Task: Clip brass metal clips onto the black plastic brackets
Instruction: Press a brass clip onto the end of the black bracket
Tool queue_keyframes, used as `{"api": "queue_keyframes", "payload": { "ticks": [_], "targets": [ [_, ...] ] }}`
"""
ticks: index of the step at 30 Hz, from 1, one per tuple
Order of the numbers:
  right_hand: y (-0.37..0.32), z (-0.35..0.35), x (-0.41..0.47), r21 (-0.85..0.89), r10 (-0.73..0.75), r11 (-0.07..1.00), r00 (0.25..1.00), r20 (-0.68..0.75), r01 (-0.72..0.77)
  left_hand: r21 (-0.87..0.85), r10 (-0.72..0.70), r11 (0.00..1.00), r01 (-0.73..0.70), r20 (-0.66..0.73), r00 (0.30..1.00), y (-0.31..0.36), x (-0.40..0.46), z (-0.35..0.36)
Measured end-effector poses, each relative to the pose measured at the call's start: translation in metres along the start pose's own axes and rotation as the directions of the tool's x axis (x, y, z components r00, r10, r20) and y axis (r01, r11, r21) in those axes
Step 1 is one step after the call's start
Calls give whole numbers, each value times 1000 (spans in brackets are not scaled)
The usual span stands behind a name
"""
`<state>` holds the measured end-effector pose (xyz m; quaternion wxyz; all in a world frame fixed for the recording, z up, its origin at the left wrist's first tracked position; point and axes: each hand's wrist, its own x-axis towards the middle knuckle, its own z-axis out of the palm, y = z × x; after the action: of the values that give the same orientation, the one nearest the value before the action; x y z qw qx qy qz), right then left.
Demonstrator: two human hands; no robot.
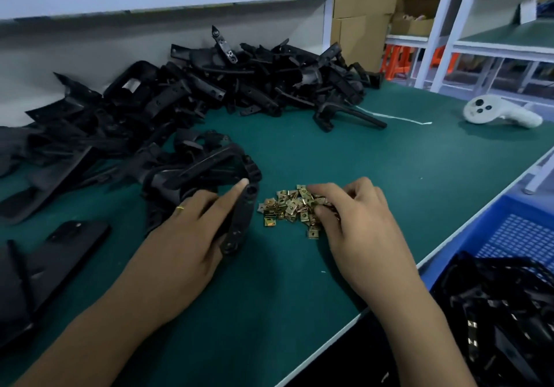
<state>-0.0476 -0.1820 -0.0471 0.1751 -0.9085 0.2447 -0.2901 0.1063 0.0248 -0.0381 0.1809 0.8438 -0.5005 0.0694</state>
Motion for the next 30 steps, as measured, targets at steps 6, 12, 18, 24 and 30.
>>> {"api": "queue_keyframes", "payload": {
  "ticks": [6,12,18,24,30],
  "targets": [
    [1,2,1,19,-13,1000,1000,-9,13,-53,-11,999,11,5,1000,-2,-3,-1],
    [-3,-2,-4,221,-2,974,972,-235,55,-118,-17,993,12,-36,999,-5,-5,-1],
    [-10,1,-9,558,186,830,955,-232,-26,-130,-4,991,-8,-89,996,-6,-5,-4],
    [-14,-1,-8,734,271,677,947,-173,-60,-117,0,993,-10,-86,996,-3,-5,-5],
    [-50,5,-16,986,189,150,981,44,-73,-141,33,988,-57,-170,985,1,-6,-11]
  ]
}}
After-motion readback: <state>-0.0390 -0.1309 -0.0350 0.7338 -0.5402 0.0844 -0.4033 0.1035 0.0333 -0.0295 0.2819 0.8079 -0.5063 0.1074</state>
